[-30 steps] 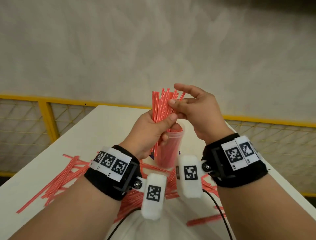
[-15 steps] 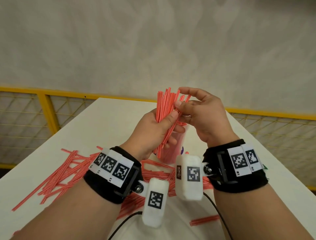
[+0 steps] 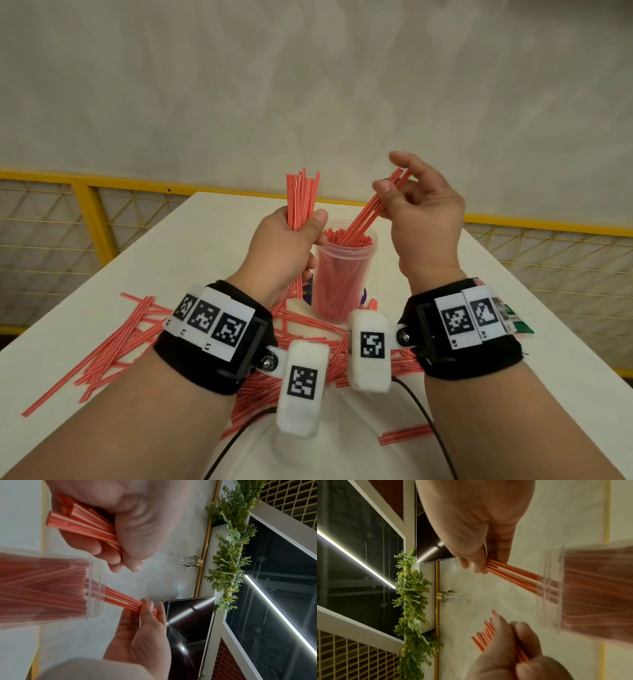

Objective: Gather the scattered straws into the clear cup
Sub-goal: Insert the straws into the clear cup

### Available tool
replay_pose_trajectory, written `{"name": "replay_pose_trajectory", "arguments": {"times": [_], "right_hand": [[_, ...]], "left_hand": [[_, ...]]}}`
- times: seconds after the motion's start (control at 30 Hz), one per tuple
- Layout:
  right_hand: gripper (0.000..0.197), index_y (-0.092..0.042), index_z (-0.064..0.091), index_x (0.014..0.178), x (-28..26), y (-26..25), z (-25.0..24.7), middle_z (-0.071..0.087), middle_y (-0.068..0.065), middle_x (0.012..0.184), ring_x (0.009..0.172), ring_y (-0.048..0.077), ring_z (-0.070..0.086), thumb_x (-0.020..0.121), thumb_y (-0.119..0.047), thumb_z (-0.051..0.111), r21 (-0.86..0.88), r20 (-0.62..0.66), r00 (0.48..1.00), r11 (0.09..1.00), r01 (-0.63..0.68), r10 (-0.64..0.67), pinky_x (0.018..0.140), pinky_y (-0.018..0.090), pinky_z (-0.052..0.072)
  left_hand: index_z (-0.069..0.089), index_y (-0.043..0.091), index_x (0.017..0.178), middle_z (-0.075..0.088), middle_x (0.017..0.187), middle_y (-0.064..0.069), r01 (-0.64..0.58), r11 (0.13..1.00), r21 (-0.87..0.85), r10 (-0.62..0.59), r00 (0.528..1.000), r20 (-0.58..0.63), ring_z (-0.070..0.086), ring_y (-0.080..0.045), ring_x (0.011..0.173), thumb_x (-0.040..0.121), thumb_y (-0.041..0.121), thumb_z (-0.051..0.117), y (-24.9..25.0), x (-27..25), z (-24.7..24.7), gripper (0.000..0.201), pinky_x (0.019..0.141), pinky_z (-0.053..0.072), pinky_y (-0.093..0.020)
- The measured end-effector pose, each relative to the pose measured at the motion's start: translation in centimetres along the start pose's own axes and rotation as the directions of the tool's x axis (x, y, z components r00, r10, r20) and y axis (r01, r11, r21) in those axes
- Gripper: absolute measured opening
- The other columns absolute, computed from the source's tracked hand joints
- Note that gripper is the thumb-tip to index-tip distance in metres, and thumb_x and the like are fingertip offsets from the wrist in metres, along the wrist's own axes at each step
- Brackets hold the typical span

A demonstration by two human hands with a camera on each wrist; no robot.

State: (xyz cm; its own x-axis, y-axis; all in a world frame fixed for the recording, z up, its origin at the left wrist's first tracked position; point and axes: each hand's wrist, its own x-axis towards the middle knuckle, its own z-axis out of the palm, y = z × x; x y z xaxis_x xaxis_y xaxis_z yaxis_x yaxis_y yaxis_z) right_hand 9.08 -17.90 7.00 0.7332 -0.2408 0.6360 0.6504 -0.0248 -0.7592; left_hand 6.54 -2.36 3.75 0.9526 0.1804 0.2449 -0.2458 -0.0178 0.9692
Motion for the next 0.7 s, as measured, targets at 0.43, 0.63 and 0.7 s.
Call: {"name": "replay_pose_trajectory", "arguments": {"times": [0.43, 0.63, 0.7], "right_hand": [[0.027, -0.019, 0.072, 0.110, -1.0, 1.3, 0.8, 0.070, -0.006, 0.112, 0.106, 0.009, 0.060, 0.093, -0.016, 0.051, -0.587, 0.355, 0.901, 0.809, 0.008, 0.248, 0.089, 0.023, 0.043], [0.032, -0.024, 0.059, 0.125, -1.0, -0.7, 1.0, 0.072, -0.004, 0.094, 0.085, 0.008, 0.068, 0.093, -0.030, 0.061, -0.253, 0.231, 0.957, 0.960, -0.117, 0.178, 0.077, 0.027, 0.052], [0.035, -0.025, 0.057, 0.125, -1.0, -1.1, 1.0, 0.073, -0.001, 0.083, 0.073, 0.008, 0.068, 0.091, -0.028, 0.065, -0.193, 0.257, 0.947, 0.970, -0.147, 0.195, 0.068, 0.026, 0.050]], "left_hand": [[0.059, 0.019, 0.098, 0.064, 0.062, 0.008, 0.096, 0.983, -0.159, -0.085, 0.993, 0.078, 0.048, -0.010, 0.040, 0.095, 0.039, 0.057, 0.8, -0.4, 0.3, 0.020, 0.037, 0.039, -0.022], [0.059, 0.019, 0.098, 0.066, 0.067, 0.003, 0.089, 0.981, -0.173, -0.057, 0.982, 0.181, 0.052, -0.011, 0.042, 0.092, 0.038, 0.063, 1.0, -0.8, 0.4, 0.020, 0.037, 0.040, -0.022], [0.060, 0.021, 0.102, 0.066, 0.068, 0.004, 0.080, 0.984, -0.162, -0.046, 0.978, 0.205, 0.052, -0.011, 0.042, 0.091, 0.038, 0.063, 1.0, -0.9, 0.5, 0.020, 0.037, 0.040, -0.022]]}}
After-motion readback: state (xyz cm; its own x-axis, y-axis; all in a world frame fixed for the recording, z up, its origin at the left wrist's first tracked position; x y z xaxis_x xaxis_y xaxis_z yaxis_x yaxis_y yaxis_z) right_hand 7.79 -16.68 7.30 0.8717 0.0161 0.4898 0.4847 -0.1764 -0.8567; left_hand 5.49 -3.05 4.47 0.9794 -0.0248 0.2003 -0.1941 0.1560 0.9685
